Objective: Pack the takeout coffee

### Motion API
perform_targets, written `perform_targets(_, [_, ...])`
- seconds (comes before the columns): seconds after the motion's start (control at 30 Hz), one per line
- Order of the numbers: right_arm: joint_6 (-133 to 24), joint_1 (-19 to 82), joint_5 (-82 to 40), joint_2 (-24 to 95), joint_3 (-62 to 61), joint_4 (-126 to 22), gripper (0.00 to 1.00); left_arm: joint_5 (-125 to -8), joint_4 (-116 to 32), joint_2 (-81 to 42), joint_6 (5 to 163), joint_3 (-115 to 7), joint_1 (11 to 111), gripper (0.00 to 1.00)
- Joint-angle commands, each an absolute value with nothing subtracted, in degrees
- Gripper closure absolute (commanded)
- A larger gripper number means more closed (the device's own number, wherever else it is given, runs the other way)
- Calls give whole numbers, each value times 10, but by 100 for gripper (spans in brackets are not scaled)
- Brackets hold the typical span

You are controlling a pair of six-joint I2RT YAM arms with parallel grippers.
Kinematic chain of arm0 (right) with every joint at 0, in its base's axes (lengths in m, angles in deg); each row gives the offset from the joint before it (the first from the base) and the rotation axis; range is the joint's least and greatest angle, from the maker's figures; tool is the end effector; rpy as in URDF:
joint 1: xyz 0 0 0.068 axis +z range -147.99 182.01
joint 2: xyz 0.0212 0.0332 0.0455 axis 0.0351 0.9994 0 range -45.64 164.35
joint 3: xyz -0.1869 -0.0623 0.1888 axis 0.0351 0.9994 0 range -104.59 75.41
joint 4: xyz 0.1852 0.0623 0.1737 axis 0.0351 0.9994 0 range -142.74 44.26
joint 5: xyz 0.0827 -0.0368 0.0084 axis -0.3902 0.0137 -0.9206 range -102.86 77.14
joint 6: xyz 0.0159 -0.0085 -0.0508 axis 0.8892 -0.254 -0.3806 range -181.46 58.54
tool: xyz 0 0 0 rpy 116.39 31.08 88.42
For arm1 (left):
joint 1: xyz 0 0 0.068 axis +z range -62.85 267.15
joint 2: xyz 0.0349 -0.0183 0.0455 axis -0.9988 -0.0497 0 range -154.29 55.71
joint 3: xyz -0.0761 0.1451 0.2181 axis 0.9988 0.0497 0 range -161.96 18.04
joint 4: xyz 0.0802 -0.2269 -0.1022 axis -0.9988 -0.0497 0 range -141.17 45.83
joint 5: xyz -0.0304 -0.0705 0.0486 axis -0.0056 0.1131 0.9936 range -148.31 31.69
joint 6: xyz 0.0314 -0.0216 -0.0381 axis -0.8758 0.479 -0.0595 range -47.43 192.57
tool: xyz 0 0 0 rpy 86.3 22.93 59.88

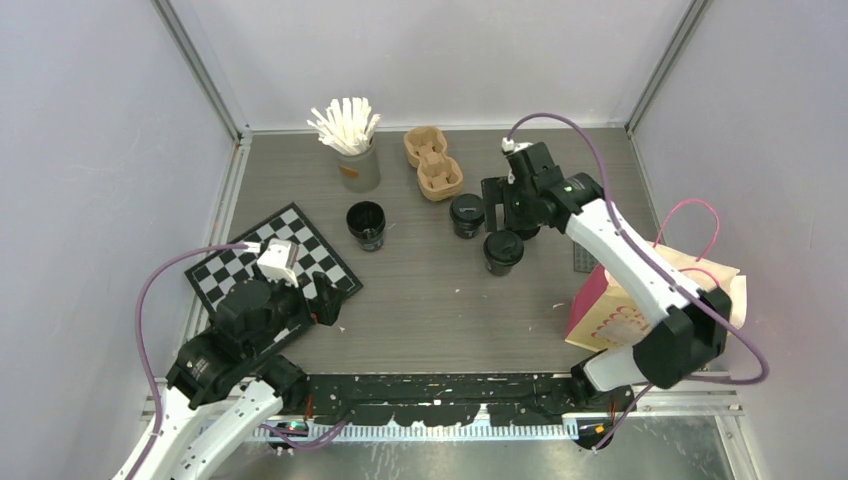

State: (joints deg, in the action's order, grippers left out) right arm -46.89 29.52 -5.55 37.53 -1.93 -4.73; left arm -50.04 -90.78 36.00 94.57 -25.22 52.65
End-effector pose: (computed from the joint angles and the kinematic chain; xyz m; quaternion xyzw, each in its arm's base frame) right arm 0.2709 0.1359 0.3222 -0.0872 0.9449 0.0545 0.3108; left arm 0.0628 -0.0368 0.3127 0.0510 0.8314 -0.2074 0.5130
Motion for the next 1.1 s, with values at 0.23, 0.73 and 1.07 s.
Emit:
perform_targets(0.23, [-400,328,-149,164,-9,-83,3,-519,-915,330,978,-293,527,3])
perform_targets(0.73, [-449,328,27,130,-41,-37,25,-531,-836,280,990,-316,526,6])
perform_targets(1.07, [-356,328,203,154,-193,160,34,-436,-983,286,1104,-356,527,7])
